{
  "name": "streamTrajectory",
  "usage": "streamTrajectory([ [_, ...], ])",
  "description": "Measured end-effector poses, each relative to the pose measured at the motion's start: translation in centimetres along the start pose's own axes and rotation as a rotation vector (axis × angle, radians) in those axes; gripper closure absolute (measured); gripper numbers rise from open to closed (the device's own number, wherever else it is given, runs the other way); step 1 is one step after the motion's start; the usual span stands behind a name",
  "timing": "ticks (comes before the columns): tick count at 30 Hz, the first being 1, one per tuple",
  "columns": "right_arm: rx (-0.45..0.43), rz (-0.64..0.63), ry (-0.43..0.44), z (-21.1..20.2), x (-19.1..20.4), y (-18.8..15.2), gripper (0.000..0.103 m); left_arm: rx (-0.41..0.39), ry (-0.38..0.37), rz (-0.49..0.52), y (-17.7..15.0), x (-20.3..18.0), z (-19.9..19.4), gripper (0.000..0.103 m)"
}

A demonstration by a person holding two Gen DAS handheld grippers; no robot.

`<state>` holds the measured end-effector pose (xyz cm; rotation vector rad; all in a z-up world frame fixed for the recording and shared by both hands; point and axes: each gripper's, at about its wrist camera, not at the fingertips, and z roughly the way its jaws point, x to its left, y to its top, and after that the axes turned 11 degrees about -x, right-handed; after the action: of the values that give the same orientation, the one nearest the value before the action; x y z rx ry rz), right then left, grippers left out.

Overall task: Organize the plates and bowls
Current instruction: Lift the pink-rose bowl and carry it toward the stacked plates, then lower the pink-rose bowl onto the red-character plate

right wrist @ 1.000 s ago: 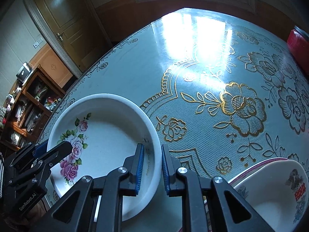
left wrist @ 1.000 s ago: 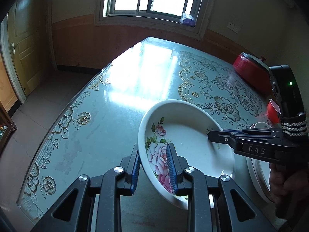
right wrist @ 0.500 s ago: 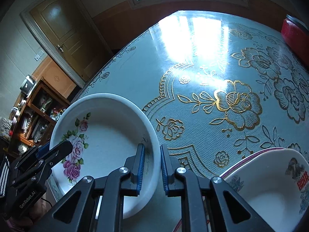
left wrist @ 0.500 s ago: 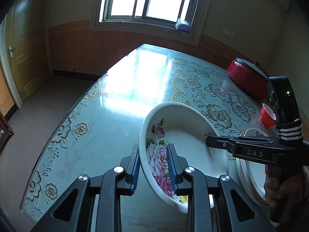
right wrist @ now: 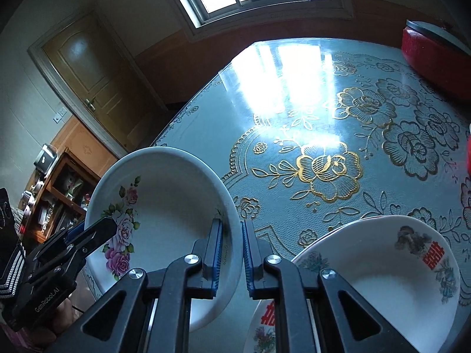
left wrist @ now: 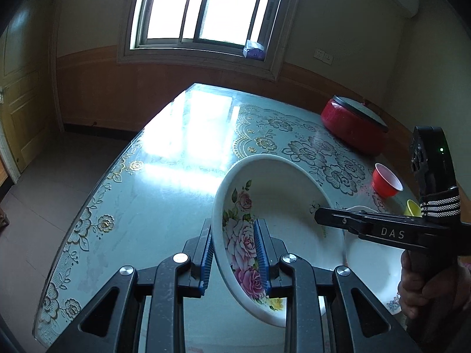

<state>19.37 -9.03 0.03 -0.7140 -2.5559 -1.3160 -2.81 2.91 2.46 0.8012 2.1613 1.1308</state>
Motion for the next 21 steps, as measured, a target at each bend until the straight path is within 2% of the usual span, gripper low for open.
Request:
streamTrajectory([
  [6, -0.05, 0.06, -0.05, -3.8, -2.2, -0.7, 0.092, 0.011, -0.079, 0.041, 0.4, -2.4, 0.5, 0.077],
  [12, -0.1, 0.122, -0.136, -8.2, -4.5, -2.0, 0.092, 0.028, -0.196, 0.096, 0.4, -6.1, 1.0, 0.077],
  [21, -0.117, 0.228, -0.266, -11.9, -7.7, -4.9, 0.092, 0.124, -0.36, 0.149, -1.1, -11.5, 2.8, 0.077],
])
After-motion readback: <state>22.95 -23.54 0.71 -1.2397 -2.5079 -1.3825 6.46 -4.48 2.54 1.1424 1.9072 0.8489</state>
